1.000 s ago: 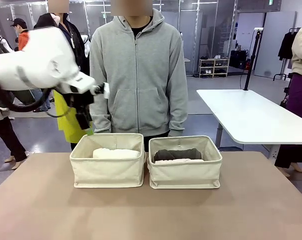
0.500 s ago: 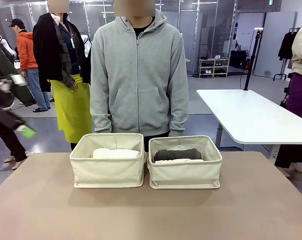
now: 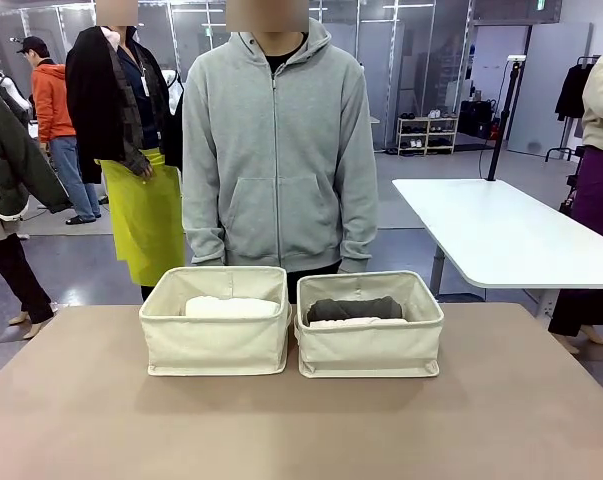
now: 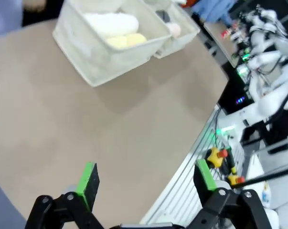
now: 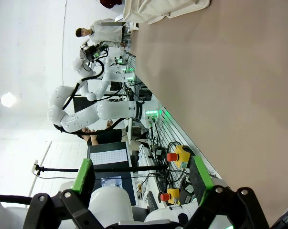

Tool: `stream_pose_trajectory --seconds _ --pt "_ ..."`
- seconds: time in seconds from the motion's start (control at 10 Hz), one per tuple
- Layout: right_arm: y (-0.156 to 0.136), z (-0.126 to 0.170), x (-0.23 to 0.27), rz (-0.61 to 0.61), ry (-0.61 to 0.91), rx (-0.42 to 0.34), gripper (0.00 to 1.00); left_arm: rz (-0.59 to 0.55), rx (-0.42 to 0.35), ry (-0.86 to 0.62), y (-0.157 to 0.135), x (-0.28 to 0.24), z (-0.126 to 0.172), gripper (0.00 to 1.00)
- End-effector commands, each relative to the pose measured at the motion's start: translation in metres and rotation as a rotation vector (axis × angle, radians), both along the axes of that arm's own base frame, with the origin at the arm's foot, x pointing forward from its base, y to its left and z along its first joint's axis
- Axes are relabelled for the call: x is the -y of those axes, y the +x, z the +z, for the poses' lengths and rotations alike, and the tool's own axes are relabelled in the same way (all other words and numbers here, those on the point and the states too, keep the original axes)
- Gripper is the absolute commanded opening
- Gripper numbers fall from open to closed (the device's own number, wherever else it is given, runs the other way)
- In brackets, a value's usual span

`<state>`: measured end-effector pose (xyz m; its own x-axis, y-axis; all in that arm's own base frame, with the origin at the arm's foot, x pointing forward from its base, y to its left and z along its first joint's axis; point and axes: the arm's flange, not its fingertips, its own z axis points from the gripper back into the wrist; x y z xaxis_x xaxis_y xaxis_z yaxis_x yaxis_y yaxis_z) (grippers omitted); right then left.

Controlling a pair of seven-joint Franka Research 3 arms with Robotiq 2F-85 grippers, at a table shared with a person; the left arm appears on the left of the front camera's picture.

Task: Divide the towels into two baskets.
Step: Pick up one hotel-folded towel from the bottom of the table and place it in the Fabric basket indicated by the person.

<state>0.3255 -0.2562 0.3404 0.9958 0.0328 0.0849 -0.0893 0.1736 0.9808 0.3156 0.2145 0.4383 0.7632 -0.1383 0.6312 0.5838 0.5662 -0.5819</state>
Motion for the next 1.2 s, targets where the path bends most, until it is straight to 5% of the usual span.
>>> stream_pose_trajectory --seconds 0.0,0.2,0.3,0.4,1.1 --pt "-0.002 0.001 -0.002 -0.001 -0.01 0.001 1.0 0.047 0.017 -0.134 -0.022 -0.022 -0.025 1.0" --pt "-0.002 0.001 -0.002 -0.001 -0.01 0.001 1.0 0.058 0.003 -0.196 -0.032 -0.04 -0.051 1.0" --pt "-0.002 0.001 -0.002 -0.001 -0.01 0.001 1.0 0.034 -0.1 -0.166 -0.032 -0.046 -0.064 1.0" --pt "-0.002 0.001 -0.002 -0.001 -0.01 0.001 1.0 0.079 -0.024 -0.15 -0.042 -0.034 -0.049 1.0" --pt "-0.002 0.001 -0.002 -0.001 -0.01 0.001 1.0 0.079 -0.024 -0.15 -0.042 -0.034 -0.049 1.0"
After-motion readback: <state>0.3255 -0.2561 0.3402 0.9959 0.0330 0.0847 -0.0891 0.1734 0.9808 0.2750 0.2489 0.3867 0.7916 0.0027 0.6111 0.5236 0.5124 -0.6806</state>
